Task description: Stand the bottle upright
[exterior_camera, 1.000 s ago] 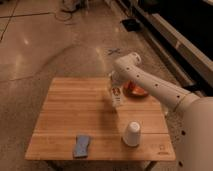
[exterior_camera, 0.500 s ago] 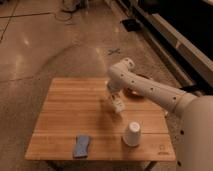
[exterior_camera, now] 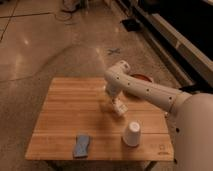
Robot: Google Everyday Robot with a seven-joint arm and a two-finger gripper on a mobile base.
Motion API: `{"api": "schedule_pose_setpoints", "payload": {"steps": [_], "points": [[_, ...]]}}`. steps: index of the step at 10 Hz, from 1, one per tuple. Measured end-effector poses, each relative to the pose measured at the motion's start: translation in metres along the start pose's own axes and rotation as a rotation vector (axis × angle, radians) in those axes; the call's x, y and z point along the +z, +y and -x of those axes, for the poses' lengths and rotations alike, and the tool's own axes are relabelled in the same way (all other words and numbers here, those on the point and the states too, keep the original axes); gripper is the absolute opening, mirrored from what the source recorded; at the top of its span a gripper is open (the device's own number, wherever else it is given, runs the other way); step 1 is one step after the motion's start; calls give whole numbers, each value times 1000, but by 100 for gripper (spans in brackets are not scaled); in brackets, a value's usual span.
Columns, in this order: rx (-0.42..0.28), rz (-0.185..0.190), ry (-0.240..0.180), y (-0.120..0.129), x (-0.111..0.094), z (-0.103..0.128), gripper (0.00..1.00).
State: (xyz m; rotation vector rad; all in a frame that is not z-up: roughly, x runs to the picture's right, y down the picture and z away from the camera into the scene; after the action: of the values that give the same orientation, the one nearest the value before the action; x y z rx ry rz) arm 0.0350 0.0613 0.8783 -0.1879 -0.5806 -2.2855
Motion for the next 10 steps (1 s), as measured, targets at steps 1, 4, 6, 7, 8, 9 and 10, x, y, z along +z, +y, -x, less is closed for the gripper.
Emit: {"api": "schedule_pose_setpoints", "payload": {"steps": [1, 4, 6, 7, 8, 9, 10], "points": [[-15, 9, -8, -5, 4, 3, 80], [-49, 14, -29, -22, 12, 6, 80], [-62, 3, -45, -29, 12, 8, 80], [-67, -3, -57, -32, 11, 9, 80], [-67, -9, -71, -35, 10, 8, 80], [-60, -13, -92, -35, 7, 7, 80], [-49, -11, -115, -35, 5, 6, 80]]}}
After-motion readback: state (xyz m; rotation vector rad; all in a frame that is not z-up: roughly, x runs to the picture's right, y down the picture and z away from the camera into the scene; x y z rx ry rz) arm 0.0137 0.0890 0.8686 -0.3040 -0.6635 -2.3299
